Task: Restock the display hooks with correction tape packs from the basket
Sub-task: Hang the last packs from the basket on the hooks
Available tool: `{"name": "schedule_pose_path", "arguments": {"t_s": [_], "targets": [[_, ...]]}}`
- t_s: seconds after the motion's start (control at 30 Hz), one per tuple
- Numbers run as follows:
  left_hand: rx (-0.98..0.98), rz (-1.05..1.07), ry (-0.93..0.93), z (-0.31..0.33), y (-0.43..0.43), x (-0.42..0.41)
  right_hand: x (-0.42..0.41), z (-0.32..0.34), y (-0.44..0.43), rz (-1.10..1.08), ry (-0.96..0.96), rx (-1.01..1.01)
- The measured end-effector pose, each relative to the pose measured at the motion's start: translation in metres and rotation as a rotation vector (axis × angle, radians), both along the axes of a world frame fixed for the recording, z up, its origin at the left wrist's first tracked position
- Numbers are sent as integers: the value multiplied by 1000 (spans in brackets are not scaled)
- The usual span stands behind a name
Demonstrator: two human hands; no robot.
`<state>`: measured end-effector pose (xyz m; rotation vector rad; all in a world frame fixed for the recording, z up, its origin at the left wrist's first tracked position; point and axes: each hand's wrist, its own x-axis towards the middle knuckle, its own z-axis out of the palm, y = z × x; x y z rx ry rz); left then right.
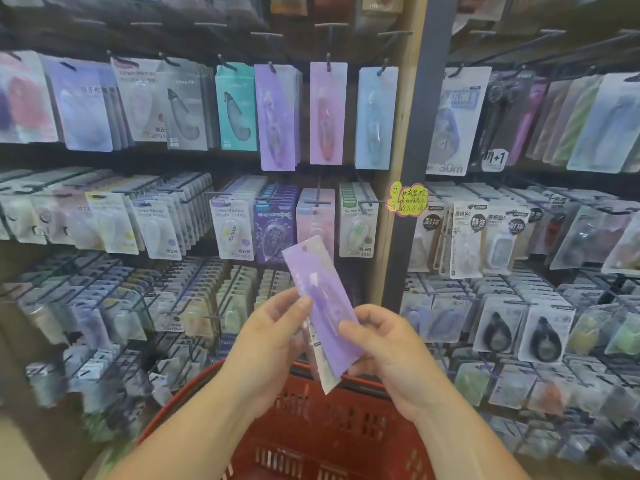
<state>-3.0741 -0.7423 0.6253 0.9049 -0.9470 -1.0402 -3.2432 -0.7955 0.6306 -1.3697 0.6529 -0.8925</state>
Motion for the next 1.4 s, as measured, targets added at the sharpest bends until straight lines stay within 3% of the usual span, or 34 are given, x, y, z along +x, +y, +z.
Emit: {"name": "schedule_pose_path", "arguments": {"t_s": [0.17, 0.33, 0.47, 0.67, 0.93, 1.1, 1.23, 1.4], "targets": [[34, 27, 26, -2, -1, -15, 8, -4, 5, 13, -61, 59], [19, 82, -156, 7, -2, -17, 8, -2, 7, 12, -108, 59], [50, 226, -180, 10, -5, -10, 8, -1, 6, -23, -160, 114], [97, 232, -164, 19, -4, -12, 17, 5, 10, -28, -42, -100], [69, 315, -55, 37, -6, -20, 24, 12, 19, -8, -56, -231], [93, 355, 78, 47, -8, -16, 22, 4, 15, -60, 51, -300], [79, 332, 37, 57, -8, -14, 23, 7, 14, -127, 131, -336], [112, 194, 141, 67, -1, -5, 18, 23, 13, -14, -9, -280]]}}
